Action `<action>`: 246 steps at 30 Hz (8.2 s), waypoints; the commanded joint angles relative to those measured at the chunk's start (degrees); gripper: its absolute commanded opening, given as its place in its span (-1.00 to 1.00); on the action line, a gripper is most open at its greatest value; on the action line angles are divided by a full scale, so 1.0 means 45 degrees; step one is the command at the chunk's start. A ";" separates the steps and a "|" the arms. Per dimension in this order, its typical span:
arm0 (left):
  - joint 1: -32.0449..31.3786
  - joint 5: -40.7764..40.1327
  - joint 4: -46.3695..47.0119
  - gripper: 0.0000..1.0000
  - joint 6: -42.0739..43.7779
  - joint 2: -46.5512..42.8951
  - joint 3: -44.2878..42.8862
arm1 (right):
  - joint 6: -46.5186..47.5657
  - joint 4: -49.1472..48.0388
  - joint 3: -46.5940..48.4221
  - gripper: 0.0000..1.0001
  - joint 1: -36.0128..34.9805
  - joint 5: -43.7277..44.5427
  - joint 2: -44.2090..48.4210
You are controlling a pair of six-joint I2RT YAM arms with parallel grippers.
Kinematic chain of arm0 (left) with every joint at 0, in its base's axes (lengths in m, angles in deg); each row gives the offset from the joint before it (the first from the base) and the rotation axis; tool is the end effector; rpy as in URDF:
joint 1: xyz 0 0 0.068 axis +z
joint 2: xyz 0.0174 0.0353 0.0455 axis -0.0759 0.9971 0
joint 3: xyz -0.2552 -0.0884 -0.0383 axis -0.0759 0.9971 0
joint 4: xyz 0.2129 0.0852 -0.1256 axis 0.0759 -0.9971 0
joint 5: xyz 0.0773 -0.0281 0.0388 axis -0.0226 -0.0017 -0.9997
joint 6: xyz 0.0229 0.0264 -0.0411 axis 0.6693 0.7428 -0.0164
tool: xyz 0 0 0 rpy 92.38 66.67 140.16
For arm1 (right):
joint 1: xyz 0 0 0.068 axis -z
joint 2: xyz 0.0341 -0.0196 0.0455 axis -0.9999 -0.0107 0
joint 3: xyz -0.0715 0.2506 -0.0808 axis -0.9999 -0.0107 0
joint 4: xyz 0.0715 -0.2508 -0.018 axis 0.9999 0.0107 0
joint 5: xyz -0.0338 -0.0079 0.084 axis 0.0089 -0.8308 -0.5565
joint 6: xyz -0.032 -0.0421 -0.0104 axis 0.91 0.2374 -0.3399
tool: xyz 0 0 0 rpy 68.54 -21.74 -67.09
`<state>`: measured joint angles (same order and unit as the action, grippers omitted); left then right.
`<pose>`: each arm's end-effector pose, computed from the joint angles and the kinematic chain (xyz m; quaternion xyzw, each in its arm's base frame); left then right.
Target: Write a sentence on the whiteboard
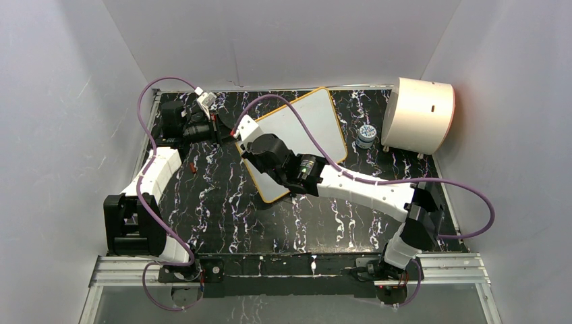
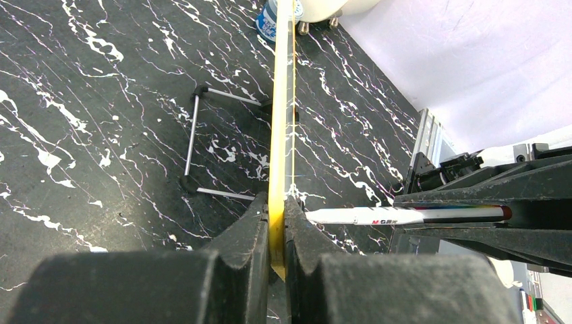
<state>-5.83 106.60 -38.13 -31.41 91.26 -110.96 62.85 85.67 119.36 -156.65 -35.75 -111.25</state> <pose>0.3198 -0.0400 0.3004 0.2543 0.7155 -0.4702 0.4497 0.1652 0.3481 0.3565 -0.3417 0.7355 0.1060 0.5754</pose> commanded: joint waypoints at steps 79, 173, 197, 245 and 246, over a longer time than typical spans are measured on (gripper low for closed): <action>-0.0434 0.0028 -0.1340 -1.00 0.0688 0.0032 0.0201 | -0.0961 0.2918 0.2393 -1.00 -0.0128 -0.0183 -0.1228; -0.0473 0.0106 -0.1418 -1.00 0.0827 0.0129 0.0228 | -0.0770 0.0076 0.0916 -1.00 -0.0384 0.1921 -0.0387; -0.0492 0.0089 -0.1457 -1.00 0.0846 0.0149 0.0203 | -0.0770 -0.0453 0.0689 -1.00 -0.0340 0.2391 -0.0063; -0.0532 0.0125 -0.1477 -1.00 0.0866 0.0110 0.0215 | -0.1043 0.1266 0.1268 -1.00 -0.0228 0.0833 -0.0664; -0.0532 0.0125 -0.1477 -1.00 0.0866 0.0124 0.0208 | -0.1043 0.1261 0.1268 -1.00 -0.0228 0.0815 -0.0664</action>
<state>-5.98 106.40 -38.53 -30.95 91.26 -111.07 59.02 91.96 122.25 -157.96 -31.24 -113.98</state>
